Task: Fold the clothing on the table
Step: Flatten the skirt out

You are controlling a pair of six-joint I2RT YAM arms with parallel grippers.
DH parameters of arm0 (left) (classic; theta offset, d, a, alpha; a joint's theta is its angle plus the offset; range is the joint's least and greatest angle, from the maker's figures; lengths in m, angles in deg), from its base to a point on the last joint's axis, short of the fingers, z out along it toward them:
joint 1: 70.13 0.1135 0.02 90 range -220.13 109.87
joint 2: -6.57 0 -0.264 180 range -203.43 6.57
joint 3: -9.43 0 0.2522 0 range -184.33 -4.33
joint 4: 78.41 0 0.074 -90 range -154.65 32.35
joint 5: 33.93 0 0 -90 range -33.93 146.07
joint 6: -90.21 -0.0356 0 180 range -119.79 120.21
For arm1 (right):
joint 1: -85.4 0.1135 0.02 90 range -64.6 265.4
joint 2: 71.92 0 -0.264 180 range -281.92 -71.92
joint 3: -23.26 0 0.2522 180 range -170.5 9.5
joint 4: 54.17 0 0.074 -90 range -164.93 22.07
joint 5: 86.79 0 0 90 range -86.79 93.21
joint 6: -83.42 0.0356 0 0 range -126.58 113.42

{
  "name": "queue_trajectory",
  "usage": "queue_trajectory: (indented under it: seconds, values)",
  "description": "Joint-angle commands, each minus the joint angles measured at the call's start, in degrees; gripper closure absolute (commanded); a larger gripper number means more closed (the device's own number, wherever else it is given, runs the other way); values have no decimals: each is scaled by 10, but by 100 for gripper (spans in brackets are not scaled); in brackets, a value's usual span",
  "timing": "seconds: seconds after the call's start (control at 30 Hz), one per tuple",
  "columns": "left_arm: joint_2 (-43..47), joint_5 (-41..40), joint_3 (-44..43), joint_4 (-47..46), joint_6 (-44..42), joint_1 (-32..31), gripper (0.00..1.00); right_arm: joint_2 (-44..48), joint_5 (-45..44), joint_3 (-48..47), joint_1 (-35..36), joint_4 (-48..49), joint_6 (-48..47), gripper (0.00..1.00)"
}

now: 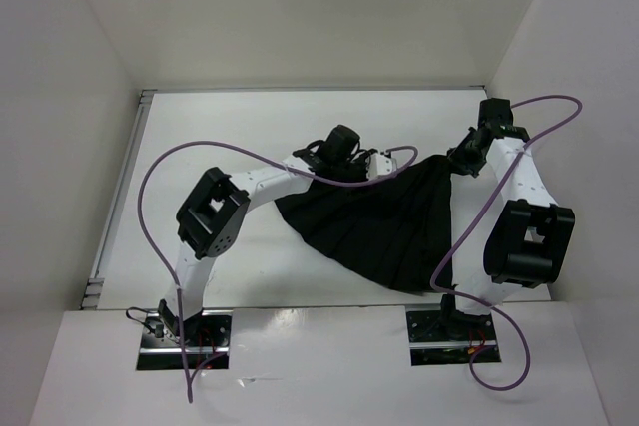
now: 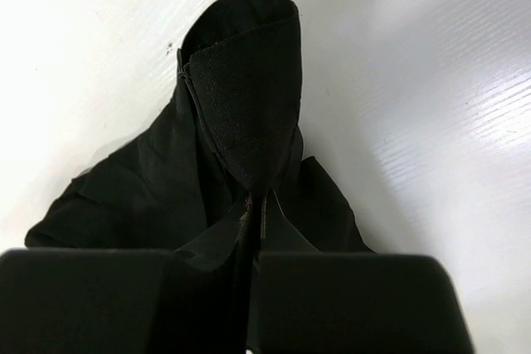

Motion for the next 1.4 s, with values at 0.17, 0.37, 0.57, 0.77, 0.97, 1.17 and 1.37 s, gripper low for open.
queue_trajectory:
  seconds: [0.17, 0.37, 0.57, 0.77, 0.97, 1.17, 1.37]
  values:
    - [-35, 78, -31, -31, -17, -14, 45, 19, 7, -9, 4, 6, -5, 100]
    - [-67, 71, -59, -54, 39, -15, 100, 24, 12, -14, 4, 6, -5, 100]
    - [12, 43, -100, -33, 203, 21, 100, 31, 18, -27, 4, 11, 0, 100]
    - [132, -9, -56, -25, 367, 104, 100, 57, 39, -27, 4, 23, 0, 100]
    - [215, -65, 37, -76, 494, 182, 100, 107, 127, -14, 4, 74, -32, 100]
    - [221, -17, 36, -104, 591, 282, 100, 129, 243, -63, 4, 118, -66, 100]
    - [227, 45, -8, -103, 646, 353, 100, 122, 302, -125, 10, 129, -90, 100]
